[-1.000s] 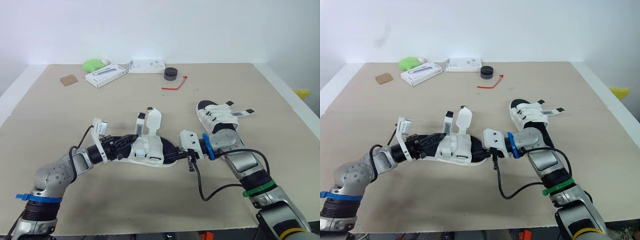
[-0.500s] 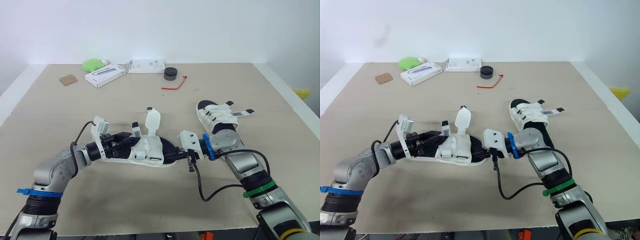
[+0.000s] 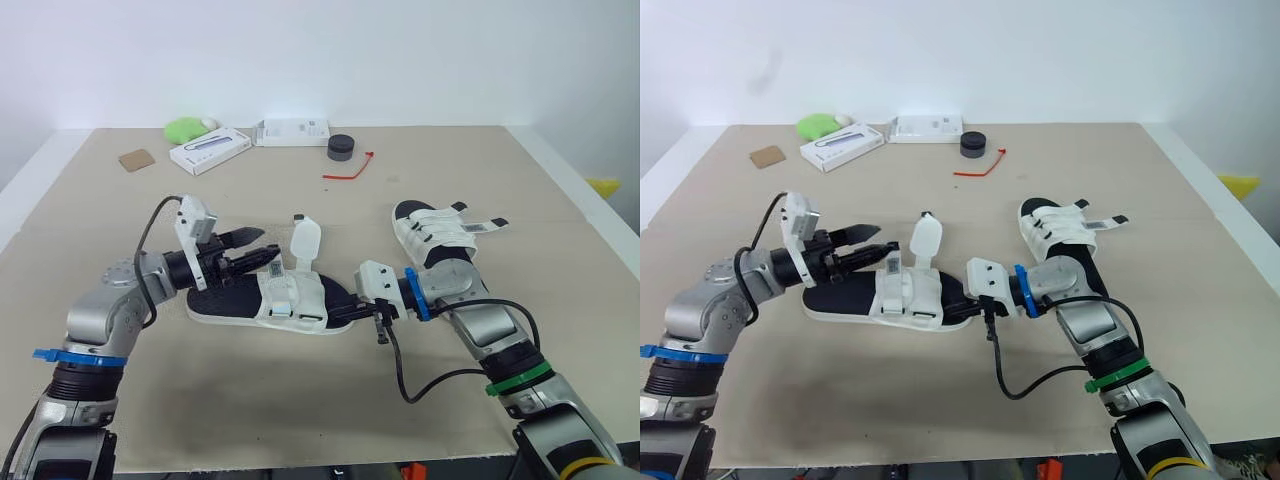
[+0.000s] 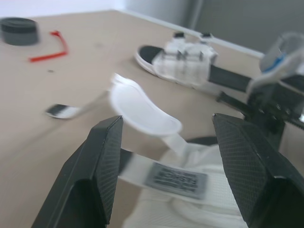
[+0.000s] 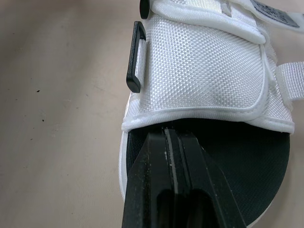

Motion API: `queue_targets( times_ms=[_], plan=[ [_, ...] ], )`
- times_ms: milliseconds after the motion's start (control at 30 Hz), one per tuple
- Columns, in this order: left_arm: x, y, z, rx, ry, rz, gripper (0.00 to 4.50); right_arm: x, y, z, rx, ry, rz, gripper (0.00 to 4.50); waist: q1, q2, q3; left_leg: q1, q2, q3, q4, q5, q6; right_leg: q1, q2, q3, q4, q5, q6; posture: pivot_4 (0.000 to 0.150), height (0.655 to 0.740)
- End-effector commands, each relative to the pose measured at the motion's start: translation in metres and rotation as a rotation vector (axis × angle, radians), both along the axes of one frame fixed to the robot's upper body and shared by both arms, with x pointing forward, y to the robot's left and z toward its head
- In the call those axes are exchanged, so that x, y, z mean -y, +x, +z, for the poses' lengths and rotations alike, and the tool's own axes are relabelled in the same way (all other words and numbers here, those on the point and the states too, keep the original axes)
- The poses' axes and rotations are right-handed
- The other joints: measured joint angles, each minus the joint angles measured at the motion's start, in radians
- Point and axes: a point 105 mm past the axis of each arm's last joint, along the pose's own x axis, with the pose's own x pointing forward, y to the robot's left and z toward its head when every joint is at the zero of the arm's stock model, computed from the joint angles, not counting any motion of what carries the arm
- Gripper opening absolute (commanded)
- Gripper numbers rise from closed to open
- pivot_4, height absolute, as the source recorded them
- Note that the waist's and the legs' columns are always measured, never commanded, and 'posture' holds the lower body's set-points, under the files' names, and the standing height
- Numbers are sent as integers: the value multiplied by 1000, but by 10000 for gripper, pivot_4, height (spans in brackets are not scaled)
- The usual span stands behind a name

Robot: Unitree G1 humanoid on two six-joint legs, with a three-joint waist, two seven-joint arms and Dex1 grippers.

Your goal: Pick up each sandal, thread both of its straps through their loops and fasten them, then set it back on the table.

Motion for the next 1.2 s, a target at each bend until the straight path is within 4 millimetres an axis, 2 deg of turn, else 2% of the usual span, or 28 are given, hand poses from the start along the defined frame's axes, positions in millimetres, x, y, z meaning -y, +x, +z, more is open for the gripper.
queue_targets(
  times_ms=[33, 67, 100, 200, 233, 267, 533, 767, 1033, 1200],
  plan=[
    [8, 3, -6, 35, 74, -39, 21767, -1, -2, -1, 10, -7, 3, 0, 0, 0, 0, 0, 0, 0, 0, 0, 0, 0, 0, 0, 0, 0, 1, 1500, 7400],
    [9, 5, -9, 31, 80, -41, 20589, -1, -2, -1, 10, -6, 2, 0, 0, 0, 0, 0, 0, 0, 0, 0, 0, 0, 0, 0, 0, 0, 1, 1500, 7400],
    [9, 7, -10, 29, 84, -40, 15821, -1, -2, -1, 10, -6, 2, 0, 0, 0, 0, 0, 0, 0, 0, 0, 0, 0, 1, 0, 0, 0, 1, 1500, 7400],
    [9, 14, -17, -14, 92, -35, 7375, -1, -2, -1, 13, -6, -1, 0, 0, 0, 0, 0, 0, 0, 0, 0, 0, 0, 1, 0, 0, 0, 0, 1500, 7400],
    [9, 16, -20, -39, 94, -35, 3243, -1, -2, -1, 14, -5, -1, 0, 0, 0, 0, 0, 0, 0, 0, 0, 0, 0, 1, 0, 0, 0, 0, 1500, 7400],
    [8, 16, -23, -49, 101, -39, 1466, -1, -2, -1, 14, -4, -1, 0, 0, 0, 0, 0, 0, 0, 0, 0, 0, 0, 1, 0, 0, 0, 0, 1500, 7400],
    [1, 17, -54, -166, 230, -75, 1466, -3, -2, -1, 19, 3, -6, 0, 0, 0, 0, 0, 0, 0, 0, 0, 0, 0, 1, 0, 0, 0, 1, 1500, 7400],
    [-10, 24, -63, -208, 275, -37, 1466, -3, -2, -2, 18, 6, -11, 0, -1, 0, 0, 1, 0, 0, 0, 0, 0, 1, 2, 0, 0, 0, 1, 1500, 7400],
    [-22, 39, -54, -167, 285, 28, 1466, -4, 0, -1, 19, 7, -12, 0, -1, 0, 0, 2, 0, 0, 0, 0, 0, 1, 2, 0, 0, 0, 1, 1500, 7400],
    [-25, 55, -25, -57, 248, 69, 1466, -4, 0, -1, 17, 6, -8, 0, -1, 0, 0, 2, 0, 0, 0, 0, 0, 1, 3, 0, 0, 0, 0, 1500, 7400]
  ],
)
